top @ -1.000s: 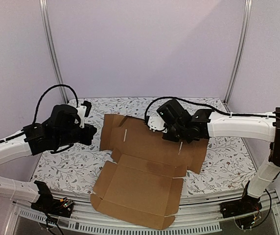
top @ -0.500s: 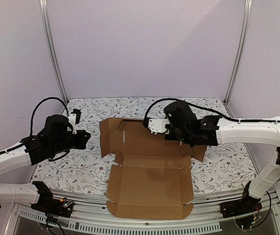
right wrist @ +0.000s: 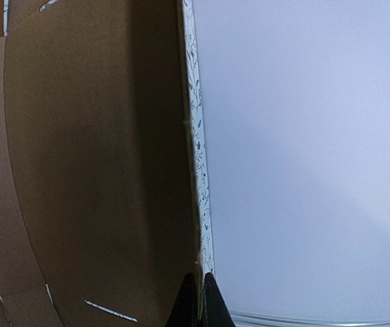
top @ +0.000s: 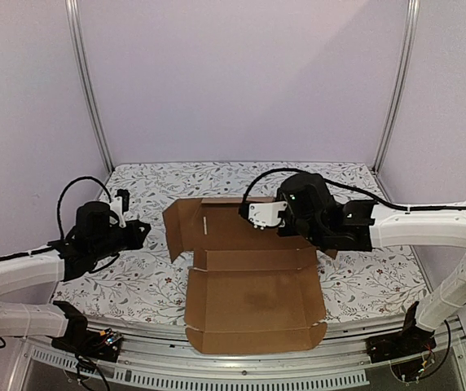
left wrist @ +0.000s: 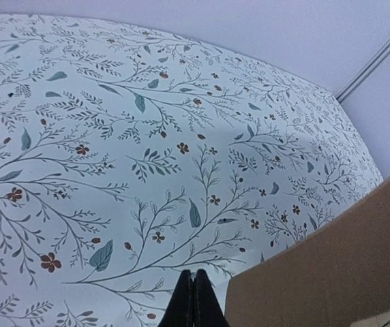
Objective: Fold the paper box
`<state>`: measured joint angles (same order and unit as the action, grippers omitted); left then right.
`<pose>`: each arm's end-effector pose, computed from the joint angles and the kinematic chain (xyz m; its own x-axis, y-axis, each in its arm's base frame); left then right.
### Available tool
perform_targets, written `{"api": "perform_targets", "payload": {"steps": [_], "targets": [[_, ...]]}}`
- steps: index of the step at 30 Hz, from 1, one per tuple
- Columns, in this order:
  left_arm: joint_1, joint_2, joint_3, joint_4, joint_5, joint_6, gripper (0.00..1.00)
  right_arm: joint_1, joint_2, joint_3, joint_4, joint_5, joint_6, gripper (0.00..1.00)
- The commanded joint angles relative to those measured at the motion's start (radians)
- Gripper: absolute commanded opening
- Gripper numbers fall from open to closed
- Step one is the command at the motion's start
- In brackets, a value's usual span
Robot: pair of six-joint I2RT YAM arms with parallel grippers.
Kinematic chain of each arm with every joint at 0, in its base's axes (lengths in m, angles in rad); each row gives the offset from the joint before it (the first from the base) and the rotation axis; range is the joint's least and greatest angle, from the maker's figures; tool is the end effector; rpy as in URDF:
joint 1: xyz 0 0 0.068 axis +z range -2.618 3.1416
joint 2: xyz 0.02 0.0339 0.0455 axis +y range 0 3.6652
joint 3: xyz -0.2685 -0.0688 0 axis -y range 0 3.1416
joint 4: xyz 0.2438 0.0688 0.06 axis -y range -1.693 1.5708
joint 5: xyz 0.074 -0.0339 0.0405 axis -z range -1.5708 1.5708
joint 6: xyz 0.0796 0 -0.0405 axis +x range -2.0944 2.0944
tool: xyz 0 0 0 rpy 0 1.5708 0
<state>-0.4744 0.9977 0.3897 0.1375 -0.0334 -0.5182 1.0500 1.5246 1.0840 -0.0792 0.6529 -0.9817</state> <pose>0.2197 -0.1099 0.1795 -0.5633 -0.2672 -0.7818 0.1739 0.8867 -0.4283 0.2274 0.2993 0.2638 0.2174 -0.9483 -0.2313 -0.4426 0.1155 -0.8893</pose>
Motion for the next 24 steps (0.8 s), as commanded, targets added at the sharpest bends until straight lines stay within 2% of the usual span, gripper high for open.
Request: {"api": "perform_targets", "payload": {"steps": [1,9,18,24], "targets": [[0.053,0.089,-0.018,0.247,0.153,-0.026,0.0,0.028,-0.061,-0.028,0.037,-0.002,-0.008,0.0],[0.076,0.311,0.039,0.443,0.419,-0.075,0.0,0.04,-0.081,-0.041,0.037,0.017,0.005,0.0],[0.071,0.377,0.018,0.562,0.541,-0.117,0.0,0.068,-0.024,-0.047,0.106,0.079,-0.025,0.0],[0.047,0.393,-0.012,0.587,0.559,-0.119,0.0,0.088,0.019,-0.052,0.141,0.114,-0.038,0.0]]}}
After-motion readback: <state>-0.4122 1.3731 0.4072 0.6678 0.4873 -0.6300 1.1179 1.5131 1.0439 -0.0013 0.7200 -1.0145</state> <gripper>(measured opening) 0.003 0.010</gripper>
